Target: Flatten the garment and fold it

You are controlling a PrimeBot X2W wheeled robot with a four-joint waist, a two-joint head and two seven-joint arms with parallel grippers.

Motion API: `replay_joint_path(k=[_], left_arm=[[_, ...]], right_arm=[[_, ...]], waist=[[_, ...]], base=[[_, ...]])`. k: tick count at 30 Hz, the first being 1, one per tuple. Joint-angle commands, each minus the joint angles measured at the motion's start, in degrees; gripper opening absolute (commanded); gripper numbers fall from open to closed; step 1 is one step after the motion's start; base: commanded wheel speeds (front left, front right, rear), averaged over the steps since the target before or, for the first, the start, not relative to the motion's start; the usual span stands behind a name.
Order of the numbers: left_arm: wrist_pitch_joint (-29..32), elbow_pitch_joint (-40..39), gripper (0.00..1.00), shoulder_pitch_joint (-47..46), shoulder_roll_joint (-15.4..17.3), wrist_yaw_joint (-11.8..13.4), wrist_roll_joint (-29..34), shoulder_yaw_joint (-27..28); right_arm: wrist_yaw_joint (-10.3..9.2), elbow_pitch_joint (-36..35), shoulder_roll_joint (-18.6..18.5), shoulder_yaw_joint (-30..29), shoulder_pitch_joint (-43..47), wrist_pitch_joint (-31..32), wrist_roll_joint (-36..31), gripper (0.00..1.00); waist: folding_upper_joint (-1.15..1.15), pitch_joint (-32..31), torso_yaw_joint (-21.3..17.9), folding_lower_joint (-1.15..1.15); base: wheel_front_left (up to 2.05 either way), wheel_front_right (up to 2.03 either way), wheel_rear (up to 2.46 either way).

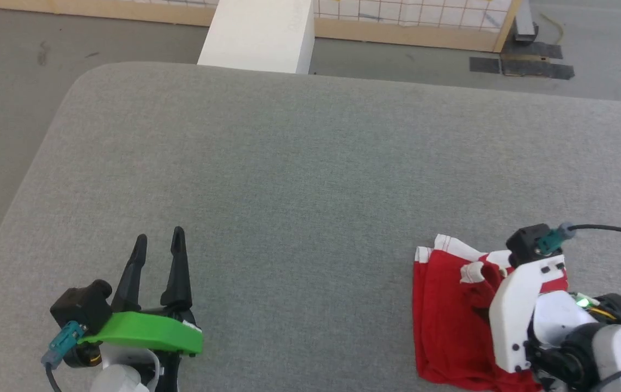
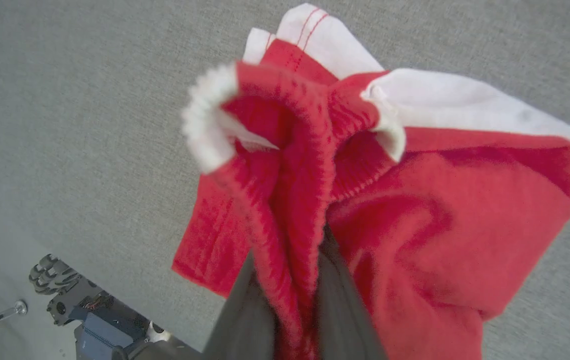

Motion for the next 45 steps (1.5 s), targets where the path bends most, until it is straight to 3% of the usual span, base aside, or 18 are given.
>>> replay_joint_path(k=[1, 11, 12, 13, 19, 29, 36, 41, 45], left_arm=[[-0.3, 0.2, 1.00, -1.2, 0.3, -0.3, -0.1, -0.1], [-0.3, 0.3, 1.00, -1.4, 0.0, -0.4, -0.3, -0.4], [-0.3, 0.4, 1.00, -1.5, 0.0, -0.4, -0.4, -0.4], [-0.3, 0.4, 1.00, -1.5, 0.0, -0.4, -0.4, -0.3], [-0.3, 0.5, 1.00, -1.1, 0.1, -0.4, -0.3, -0.1], [-0.3, 0.4, 1.00, -0.3, 0.3, -0.4, -0.2, 0.1], [-0.3, -0.4, 1.00, -0.4, 0.8, -0.4, 0.7, 0.1], [-0.3, -1.3, 1.00, -0.2, 0.8, -0.4, 1.7, 0.5], [-0.3, -1.8, 1.00, -0.1, 0.6, -0.4, 2.1, 0.7]], right_arm=[[-0.08, 1.6, 0.7, 0.3, -1.2, -1.4, -0.7, 0.00], [-0.08, 12.1, 2.8, 1.6, -3.6, -7.0, -4.7, 0.00], [-0.08, 12.5, 2.8, 2.0, -4.0, -7.6, -5.1, 0.85], [-0.08, 12.7, 2.9, 2.1, -4.3, -8.1, -5.2, 1.00], [-0.08, 9.5, 0.4, 5.7, -5.6, -7.5, -5.4, 1.00], [-0.08, -2.8, -2.2, 8.4, -4.7, -4.3, -2.3, 1.00], [-0.08, -8.3, 0.1, 0.9, -2.9, -11.7, -6.2, 1.00], [-0.08, -7.3, 2.6, -5.4, 1.8, -15.1, -10.0, 1.00], [-0.08, -5.0, 3.6, -7.3, 4.9, -15.4, -12.2, 1.00]], waist=[[0.00, 0.4, 0.5, 0.00], [0.00, 1.2, 1.0, 0.00], [0.00, 1.2, 1.0, 0.00], [0.00, 1.1, 1.0, 0.00], [0.00, 0.1, 0.4, 0.00], [0.00, -1.5, -1.8, 0.00], [0.00, -2.0, -3.3, 0.00], [0.00, -2.0, -3.8, 0.00], [0.00, -1.4, -3.9, 0.00]], base=[[0.00, 0.00, 0.00], [0.00, 0.00, 0.00], [0.00, 0.00, 0.00], [0.00, 0.00, 0.00], [0.00, 0.00, 0.00], [0.00, 0.00, 0.00], [0.00, 0.00, 0.00], [0.00, 0.00, 0.00], [0.00, 0.00, 0.00]])
